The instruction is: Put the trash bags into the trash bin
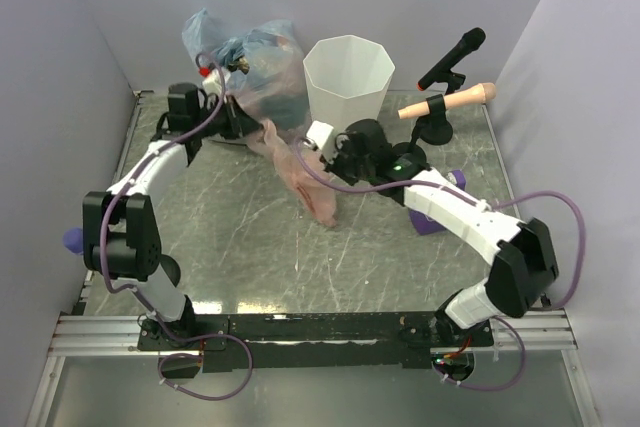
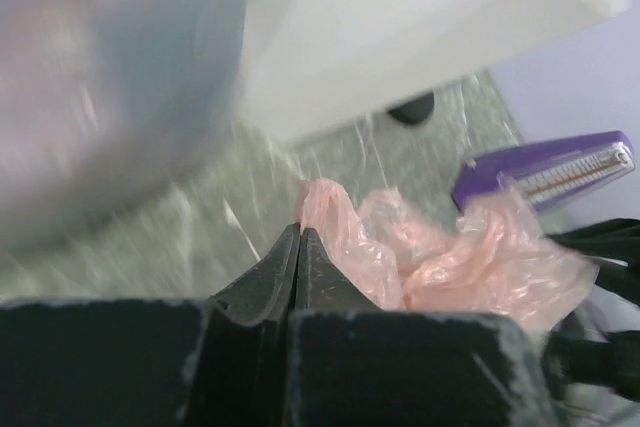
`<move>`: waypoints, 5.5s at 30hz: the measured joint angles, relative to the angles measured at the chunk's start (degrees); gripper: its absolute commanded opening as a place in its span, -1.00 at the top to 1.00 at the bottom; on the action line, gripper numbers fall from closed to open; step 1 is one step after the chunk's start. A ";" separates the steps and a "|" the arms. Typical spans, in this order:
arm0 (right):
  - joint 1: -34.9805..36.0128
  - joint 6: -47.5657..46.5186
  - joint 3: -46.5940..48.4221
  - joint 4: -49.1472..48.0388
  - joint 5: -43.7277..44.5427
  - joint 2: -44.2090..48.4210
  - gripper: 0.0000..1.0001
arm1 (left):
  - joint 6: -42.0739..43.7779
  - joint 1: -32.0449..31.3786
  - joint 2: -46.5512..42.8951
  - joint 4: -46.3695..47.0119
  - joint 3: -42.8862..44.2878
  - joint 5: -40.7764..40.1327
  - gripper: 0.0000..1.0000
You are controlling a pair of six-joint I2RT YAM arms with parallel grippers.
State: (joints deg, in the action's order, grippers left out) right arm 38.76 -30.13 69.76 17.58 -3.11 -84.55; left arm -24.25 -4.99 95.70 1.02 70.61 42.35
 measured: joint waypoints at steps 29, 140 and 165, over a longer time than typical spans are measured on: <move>-12.48 39.80 9.20 14.14 -28.68 -8.79 -0.92 | 81.57 -7.39 -45.42 -26.82 -32.68 5.90 0.99; -4.50 21.07 34.01 15.43 -8.44 -9.18 1.00 | 56.87 -10.86 -78.64 -30.34 -44.24 -21.03 0.99; -12.26 2.78 -1.68 10.71 -11.52 24.46 1.00 | 30.05 -4.04 -51.17 -22.18 -31.06 -33.46 0.99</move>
State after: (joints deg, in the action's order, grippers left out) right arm 26.50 -27.35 68.07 28.29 -14.63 -60.10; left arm 5.80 -9.04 44.53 -21.17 39.55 8.88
